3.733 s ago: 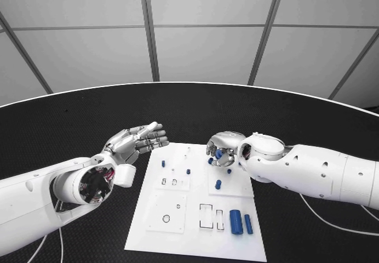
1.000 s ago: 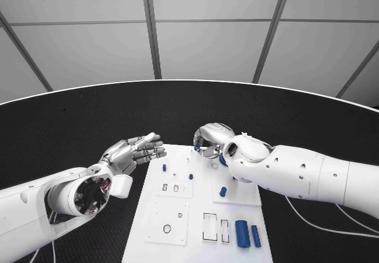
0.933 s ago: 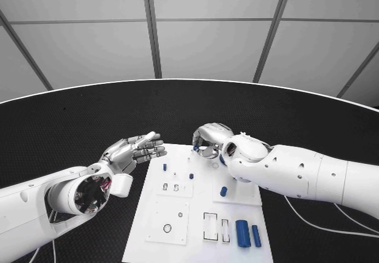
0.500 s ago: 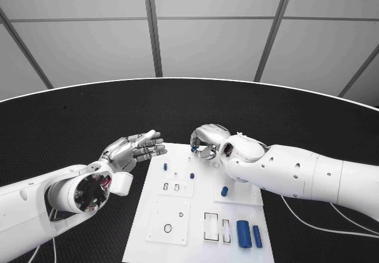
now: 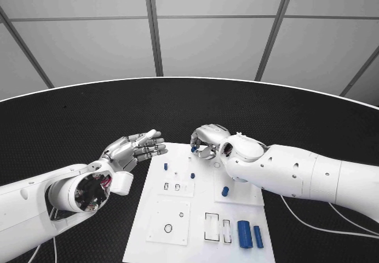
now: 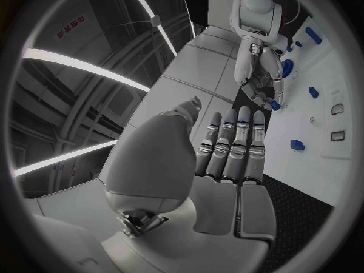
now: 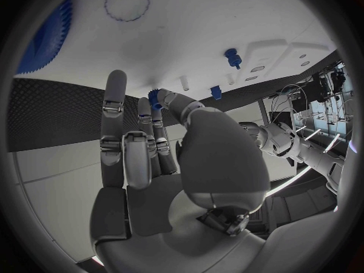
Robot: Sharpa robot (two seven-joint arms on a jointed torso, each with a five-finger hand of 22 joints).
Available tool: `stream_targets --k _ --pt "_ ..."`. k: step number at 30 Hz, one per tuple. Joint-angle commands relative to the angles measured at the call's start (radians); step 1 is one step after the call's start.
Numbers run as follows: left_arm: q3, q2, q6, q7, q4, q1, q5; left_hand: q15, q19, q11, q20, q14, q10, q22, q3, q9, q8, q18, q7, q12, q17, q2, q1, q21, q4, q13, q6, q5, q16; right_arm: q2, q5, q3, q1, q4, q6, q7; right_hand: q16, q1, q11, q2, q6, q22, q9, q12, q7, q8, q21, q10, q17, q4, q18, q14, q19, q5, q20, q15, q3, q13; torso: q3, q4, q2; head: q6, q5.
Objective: Assemble the parts on the task board
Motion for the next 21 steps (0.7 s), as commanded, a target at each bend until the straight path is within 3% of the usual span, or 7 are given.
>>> stream_targets --k 1,11,13,15,17,21 --pt "0.0 0.0 0.0 -0.001 0.0 0.001 0.0 -0.001 0.0 0.005 -0.003 -0.008 -0.005 -0.001 0.004 -0.001 -0.006 0.007 0.049 -0.003 0.001 0.005 0.0 -0.005 0.0 0.0 -0.007 0.0 -0.005 0.003 0.0 0.0 0.0 -0.004 0.008 0.001 0.005 -0.008 0.0 0.003 0.011 -0.002 0.071 -0.003 -0.009 0.021 -0.001 0.003 0.082 0.003 0.011 0.071 0.044 -0.005 -0.007 -0.006 0.002 0.002 -0.0008 0.0019 0.002 0.0 -0.002" --pt "0.0 0.0 0.002 -0.003 -0.001 0.002 0.0 -0.001 0.0 0.005 -0.003 -0.008 -0.005 -0.001 0.004 -0.001 -0.006 0.007 0.049 -0.003 0.001 0.005 0.0 -0.005 0.0 0.0 -0.007 0.0 -0.005 0.01 0.0 0.0 0.0 -0.014 0.014 0.006 0.005 -0.016 0.003 -0.003 -0.002 -0.005 0.079 -0.01 -0.008 0.02 -0.005 -0.006 0.081 0.007 0.011 0.07 0.044 -0.014 -0.006 -0.004 0.003 0.001 -0.0023 0.0047 0.005 -0.002 -0.003" --pt "0.0 0.001 0.002 -0.003 -0.001 0.002 0.0 -0.001 0.0 0.005 -0.003 -0.008 -0.005 -0.001 0.004 -0.001 -0.006 0.007 0.049 -0.003 0.001 0.005 0.0 -0.005 0.0 0.0 -0.007 0.0 -0.005 0.011 0.0 0.0 0.0 -0.016 0.01 0.006 0.005 -0.027 0.012 -0.014 -0.04 -0.008 0.075 -0.026 0.003 -0.001 -0.008 -0.032 0.08 0.013 0.01 0.069 0.044 -0.018 -0.003 0.002 0.007 -0.003 -0.0024 0.0041 0.005 -0.003 -0.003" --pt "0.0 0.001 0.002 -0.003 -0.001 0.002 0.0 -0.001 0.0 0.005 -0.003 -0.009 -0.006 -0.002 0.004 -0.002 -0.007 0.007 0.05 -0.006 0.001 0.005 0.0 -0.006 -0.001 0.0 -0.008 0.0 -0.006 0.011 0.0 0.0 0.0 -0.019 0.004 0.007 0.001 -0.046 0.036 -0.047 -0.13 -0.014 0.057 -0.069 0.025 -0.06 -0.016 -0.109 0.072 0.024 0.006 0.066 0.043 -0.044 0.008 0.02 0.016 -0.023 -0.0026 0.0043 0.005 -0.003 -0.003" --pt "0.0 0.001 0.001 -0.003 -0.002 0.002 0.0 -0.001 0.0 0.005 -0.003 -0.009 -0.006 -0.002 0.004 -0.002 -0.007 0.007 0.05 -0.006 0.001 0.005 0.0 -0.006 -0.001 0.0 -0.008 0.0 -0.006 0.01 0.0 0.0 0.0 -0.018 0.001 0.007 -0.007 -0.046 0.045 -0.07 -0.178 -0.019 0.048 -0.089 0.023 -0.095 -0.023 -0.151 0.056 0.025 0.006 0.061 0.043 -0.056 0.015 0.027 0.015 -0.036 -0.0026 0.0047 0.005 -0.002 -0.003" --pt "0.0 0.0 0.0 -0.002 -0.003 0.002 0.0 -0.001 0.001 0.006 -0.003 -0.009 -0.006 -0.002 0.004 -0.002 -0.007 0.007 0.05 -0.007 0.001 0.005 0.0 -0.006 -0.002 0.0 -0.009 0.0 -0.006 -0.001 0.0 0.0 0.0 -0.006 -0.004 0.006 -0.015 -0.043 0.048 -0.082 -0.189 -0.022 0.047 -0.094 0.019 -0.107 -0.027 -0.175 0.041 0.027 0.007 0.057 0.043 -0.058 0.019 0.029 0.003 -0.042 -0.0019 0.0058 0.006 -0.003 -0.003"
